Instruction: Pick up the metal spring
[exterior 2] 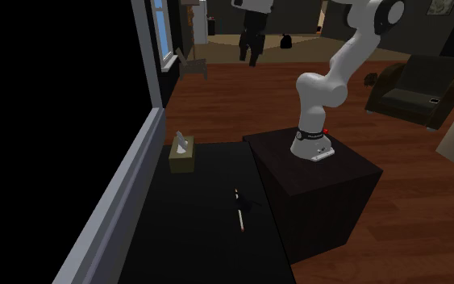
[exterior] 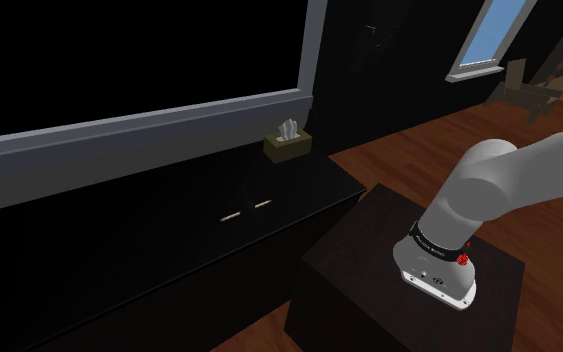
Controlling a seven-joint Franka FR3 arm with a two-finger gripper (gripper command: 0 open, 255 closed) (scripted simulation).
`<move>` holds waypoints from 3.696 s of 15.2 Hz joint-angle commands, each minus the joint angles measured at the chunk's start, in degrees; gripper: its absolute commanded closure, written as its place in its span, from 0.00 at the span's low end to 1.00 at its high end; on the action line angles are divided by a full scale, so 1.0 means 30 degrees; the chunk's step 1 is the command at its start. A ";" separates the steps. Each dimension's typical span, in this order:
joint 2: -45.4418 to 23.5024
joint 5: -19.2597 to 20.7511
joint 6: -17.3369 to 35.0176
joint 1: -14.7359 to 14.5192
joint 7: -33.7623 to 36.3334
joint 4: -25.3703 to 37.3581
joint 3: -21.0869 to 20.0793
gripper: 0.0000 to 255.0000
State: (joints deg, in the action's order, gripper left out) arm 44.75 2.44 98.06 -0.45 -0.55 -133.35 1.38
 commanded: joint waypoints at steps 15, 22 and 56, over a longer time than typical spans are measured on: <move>-0.4643 -0.0477 0.5717 -0.0774 0.6212 -0.2413 -0.5492 0.00; -0.8987 0.0801 0.8243 -0.0564 1.0027 -0.1700 -0.8242 0.00; -2.3069 1.0200 1.0627 -0.2820 2.1152 0.4357 -0.9460 1.00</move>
State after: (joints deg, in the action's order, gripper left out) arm -24.42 33.04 129.96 -8.92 62.91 -120.25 -27.02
